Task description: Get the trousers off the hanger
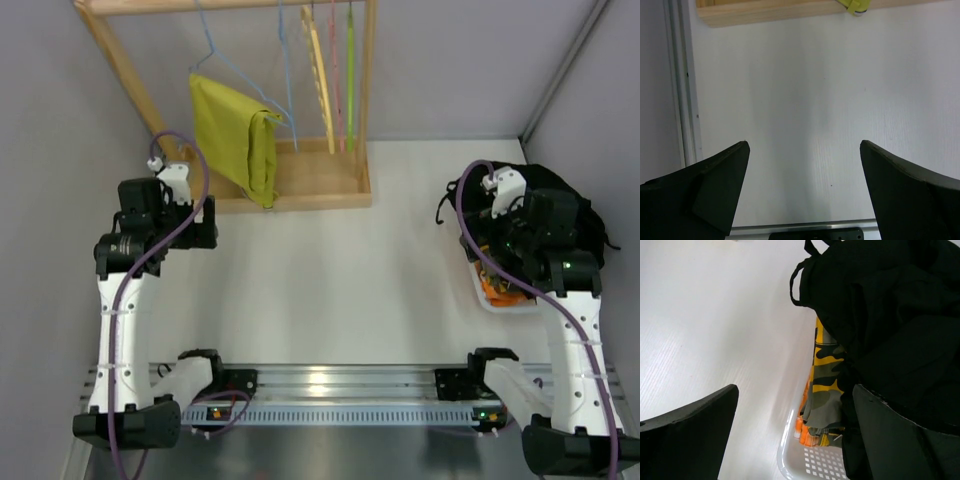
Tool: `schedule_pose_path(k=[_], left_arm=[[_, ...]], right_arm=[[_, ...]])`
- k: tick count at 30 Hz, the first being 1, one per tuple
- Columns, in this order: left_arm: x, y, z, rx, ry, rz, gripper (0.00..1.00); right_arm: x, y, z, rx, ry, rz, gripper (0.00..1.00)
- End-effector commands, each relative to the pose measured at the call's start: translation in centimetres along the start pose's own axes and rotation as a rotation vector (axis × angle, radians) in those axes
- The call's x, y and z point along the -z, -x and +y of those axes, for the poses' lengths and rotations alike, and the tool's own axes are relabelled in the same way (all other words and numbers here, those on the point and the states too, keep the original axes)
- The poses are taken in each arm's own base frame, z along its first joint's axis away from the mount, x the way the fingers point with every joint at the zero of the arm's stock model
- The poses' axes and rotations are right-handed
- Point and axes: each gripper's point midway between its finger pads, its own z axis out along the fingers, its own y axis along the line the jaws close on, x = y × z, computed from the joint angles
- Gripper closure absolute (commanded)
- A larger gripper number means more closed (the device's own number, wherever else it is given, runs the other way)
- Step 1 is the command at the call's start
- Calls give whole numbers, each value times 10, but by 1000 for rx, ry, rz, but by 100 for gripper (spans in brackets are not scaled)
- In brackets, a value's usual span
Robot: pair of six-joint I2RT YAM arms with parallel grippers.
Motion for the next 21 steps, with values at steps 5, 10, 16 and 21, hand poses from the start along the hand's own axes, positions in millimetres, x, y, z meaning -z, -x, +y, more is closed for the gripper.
schedule_pose_path(k=[5,10,16,21], left_arm=[[40,79,-5,60,-18,-201,1],[62,137,-14,125,-74,-342,1],[86,211,-50,292,-310,-453,6],[105,263,-71,417,-501,-614,16]], right_arm=[[7,13,5,19,31,-30,1],[6,15,4,17,32,-26,1],[5,24,2,17,39,-22,1],[14,34,-2,31,27,-23,1]])
